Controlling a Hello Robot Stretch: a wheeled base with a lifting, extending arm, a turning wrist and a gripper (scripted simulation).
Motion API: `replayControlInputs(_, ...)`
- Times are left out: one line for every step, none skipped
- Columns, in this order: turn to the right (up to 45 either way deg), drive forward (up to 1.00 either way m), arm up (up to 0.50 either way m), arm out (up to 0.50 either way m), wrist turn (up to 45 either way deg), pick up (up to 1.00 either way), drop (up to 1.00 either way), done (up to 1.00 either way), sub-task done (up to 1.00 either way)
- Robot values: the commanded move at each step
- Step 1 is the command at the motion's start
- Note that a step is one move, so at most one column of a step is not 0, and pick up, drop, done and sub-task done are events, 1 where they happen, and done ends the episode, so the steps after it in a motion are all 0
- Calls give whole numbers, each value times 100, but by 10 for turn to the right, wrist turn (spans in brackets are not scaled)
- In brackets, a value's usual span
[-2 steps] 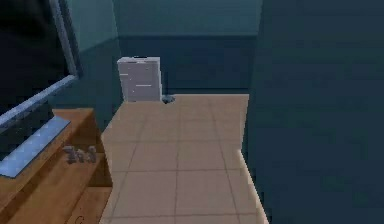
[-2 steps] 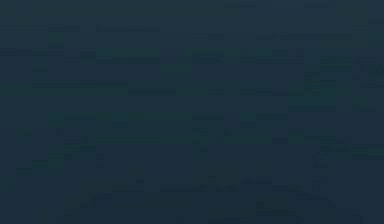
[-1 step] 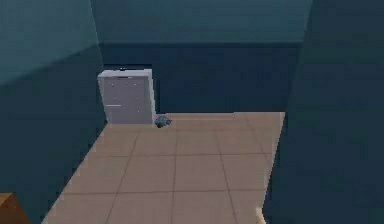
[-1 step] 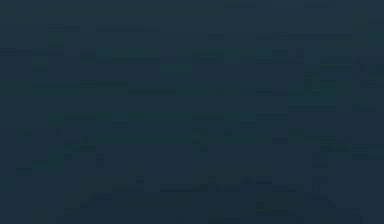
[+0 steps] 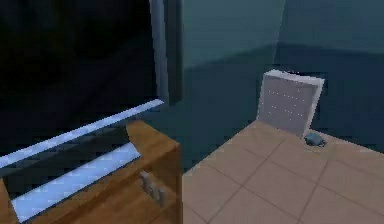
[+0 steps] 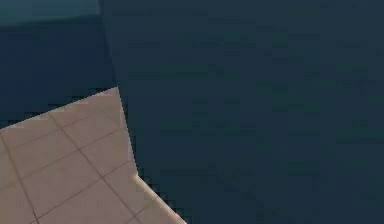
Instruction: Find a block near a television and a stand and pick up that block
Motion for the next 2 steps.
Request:
replayControlInputs(-450, 0, 0, 0, 0, 0, 0, 0, 0)
replayControlInputs(-450, 0, 0, 0, 0, 0, 0, 0, 0)
